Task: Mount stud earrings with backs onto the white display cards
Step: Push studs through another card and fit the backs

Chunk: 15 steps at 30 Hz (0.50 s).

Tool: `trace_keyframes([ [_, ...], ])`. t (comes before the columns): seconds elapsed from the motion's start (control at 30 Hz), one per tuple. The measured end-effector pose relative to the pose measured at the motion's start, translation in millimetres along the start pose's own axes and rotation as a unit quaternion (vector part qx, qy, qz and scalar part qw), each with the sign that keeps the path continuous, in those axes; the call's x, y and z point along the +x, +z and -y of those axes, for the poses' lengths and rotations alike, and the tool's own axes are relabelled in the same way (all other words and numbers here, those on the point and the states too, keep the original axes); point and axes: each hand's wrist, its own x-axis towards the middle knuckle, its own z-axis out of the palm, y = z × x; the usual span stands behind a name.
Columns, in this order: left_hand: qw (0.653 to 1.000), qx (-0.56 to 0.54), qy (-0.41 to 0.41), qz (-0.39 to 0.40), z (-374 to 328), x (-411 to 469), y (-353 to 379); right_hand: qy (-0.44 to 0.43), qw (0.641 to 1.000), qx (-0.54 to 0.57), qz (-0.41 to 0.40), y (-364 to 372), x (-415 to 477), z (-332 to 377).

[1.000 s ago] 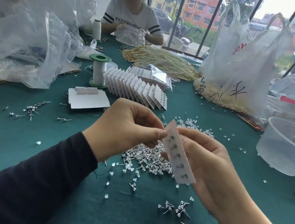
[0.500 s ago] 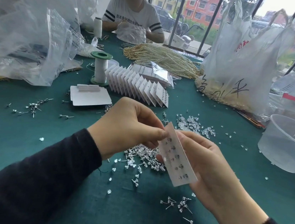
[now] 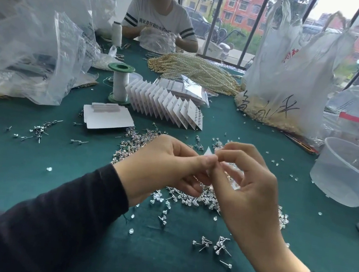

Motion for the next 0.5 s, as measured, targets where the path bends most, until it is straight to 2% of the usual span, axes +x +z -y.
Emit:
trace_keyframes([
  [0.13, 1.0, -0.022, -0.014, -0.005, 2, 2, -3, 0.007, 0.999, 0.032, 0.017, -10, 9, -2],
  [0.23, 0.997, -0.038, -0.04, -0.047, 3, 3, -7, 0.032, 0.997, 0.057, -0.036, -39, 27, -5],
  [0.3, 0.995, -0.042, -0.061, -0.065, 3, 5, -8, 0.09, 0.995, -0.024, -0.039, -64, 38, -15],
  [0.4, 0.992, -0.032, -0.083, -0.087, 5, 6, -8, 0.185, 0.951, -0.223, 0.108, -85, 42, -35],
  [0.5, 0.99, -0.016, -0.091, -0.105, 6, 6, -9, 0.247, 0.901, -0.268, 0.236, -85, 40, -40],
])
